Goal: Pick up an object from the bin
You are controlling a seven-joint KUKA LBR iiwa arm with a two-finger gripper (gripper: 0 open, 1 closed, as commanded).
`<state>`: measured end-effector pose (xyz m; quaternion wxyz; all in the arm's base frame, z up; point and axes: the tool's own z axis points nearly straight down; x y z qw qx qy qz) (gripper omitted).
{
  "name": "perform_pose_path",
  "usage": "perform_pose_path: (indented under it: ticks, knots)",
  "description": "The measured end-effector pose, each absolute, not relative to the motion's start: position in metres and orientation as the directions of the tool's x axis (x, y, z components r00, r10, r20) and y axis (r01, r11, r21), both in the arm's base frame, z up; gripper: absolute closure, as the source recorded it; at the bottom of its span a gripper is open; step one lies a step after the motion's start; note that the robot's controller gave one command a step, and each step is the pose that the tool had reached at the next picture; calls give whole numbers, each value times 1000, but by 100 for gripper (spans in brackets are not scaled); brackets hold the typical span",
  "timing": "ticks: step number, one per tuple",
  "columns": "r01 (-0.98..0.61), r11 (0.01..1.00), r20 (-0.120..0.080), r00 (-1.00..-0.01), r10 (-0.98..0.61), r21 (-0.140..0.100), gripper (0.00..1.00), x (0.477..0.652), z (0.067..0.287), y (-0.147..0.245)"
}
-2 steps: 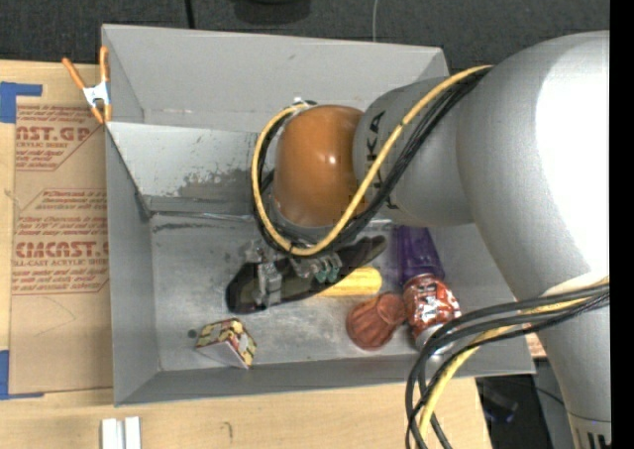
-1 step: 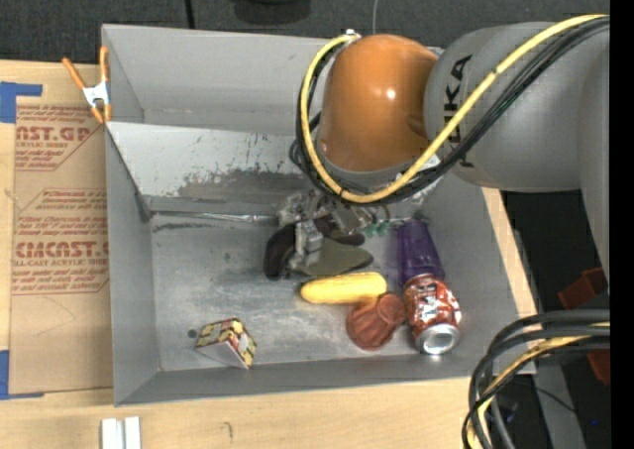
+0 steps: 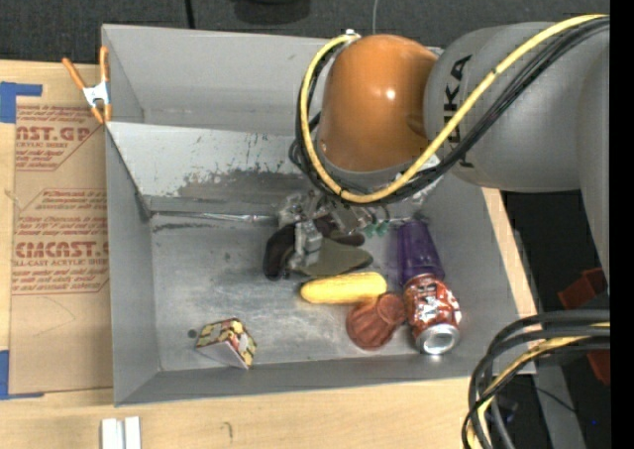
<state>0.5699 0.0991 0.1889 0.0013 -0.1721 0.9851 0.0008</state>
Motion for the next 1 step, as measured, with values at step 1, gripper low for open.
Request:
perform_pose_path:
  ticks: [1]
  knots:
    - [-343,939,1,-939,-343,1,100,581,236,87]
